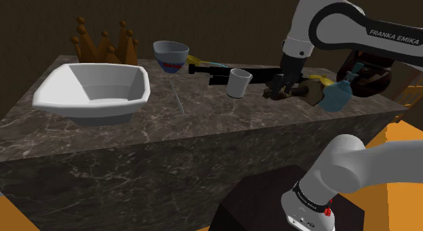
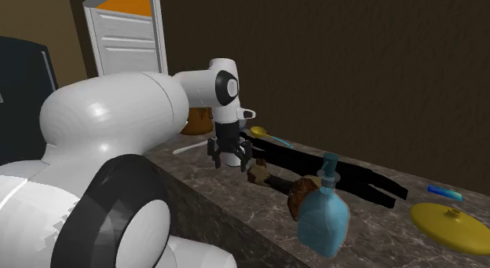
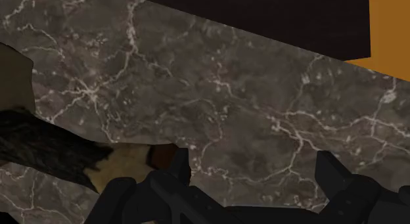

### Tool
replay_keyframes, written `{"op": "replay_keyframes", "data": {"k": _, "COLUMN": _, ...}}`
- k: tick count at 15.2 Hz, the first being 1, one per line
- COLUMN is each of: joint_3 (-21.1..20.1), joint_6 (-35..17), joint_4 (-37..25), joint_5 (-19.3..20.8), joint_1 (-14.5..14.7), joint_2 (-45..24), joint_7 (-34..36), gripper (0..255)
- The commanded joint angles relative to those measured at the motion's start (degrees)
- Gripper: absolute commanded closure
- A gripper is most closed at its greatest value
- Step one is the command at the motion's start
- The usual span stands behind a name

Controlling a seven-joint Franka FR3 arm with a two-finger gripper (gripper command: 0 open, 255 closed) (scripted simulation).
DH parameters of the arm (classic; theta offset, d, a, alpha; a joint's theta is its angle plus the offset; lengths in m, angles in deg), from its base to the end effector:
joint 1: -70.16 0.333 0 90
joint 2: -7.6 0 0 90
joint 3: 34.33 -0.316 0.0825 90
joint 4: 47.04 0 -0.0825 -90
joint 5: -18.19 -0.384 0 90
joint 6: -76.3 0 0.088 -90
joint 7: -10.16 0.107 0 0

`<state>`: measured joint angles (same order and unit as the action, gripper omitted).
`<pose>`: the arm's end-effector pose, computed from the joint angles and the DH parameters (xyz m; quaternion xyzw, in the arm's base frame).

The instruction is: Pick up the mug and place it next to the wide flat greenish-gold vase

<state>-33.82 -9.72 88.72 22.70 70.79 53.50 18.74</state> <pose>0.2950 -0.0091 0.5832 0.9961 -0.0736 -0.0306 0.0386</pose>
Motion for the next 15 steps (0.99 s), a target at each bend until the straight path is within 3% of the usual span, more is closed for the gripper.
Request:
{"op": "replay_keyframes", "data": {"k": 1, "joint_3": 0.0, "joint_6": 0.0, "joint_4": 0.0, "joint_5": 0.0, "joint_1": 0.0, "joint_2": 0.0, "joint_7": 0.0, "gripper": 0}}
{"op": "replay_keyframes", "data": {"k": 8, "joint_3": -2.4, "joint_6": -2.2, "joint_4": -13.2, "joint_5": -1.5, "joint_1": 1.9, "joint_2": -15.0, "joint_7": 0.4, "gripper": 0}}
{"op": "replay_keyframes", "data": {"k": 15, "joint_3": -4.9, "joint_6": -1.1, "joint_4": -29.5, "joint_5": -1.9, "joint_1": 3.4, "joint_2": -29.8, "joint_7": 0.8, "gripper": 0}}
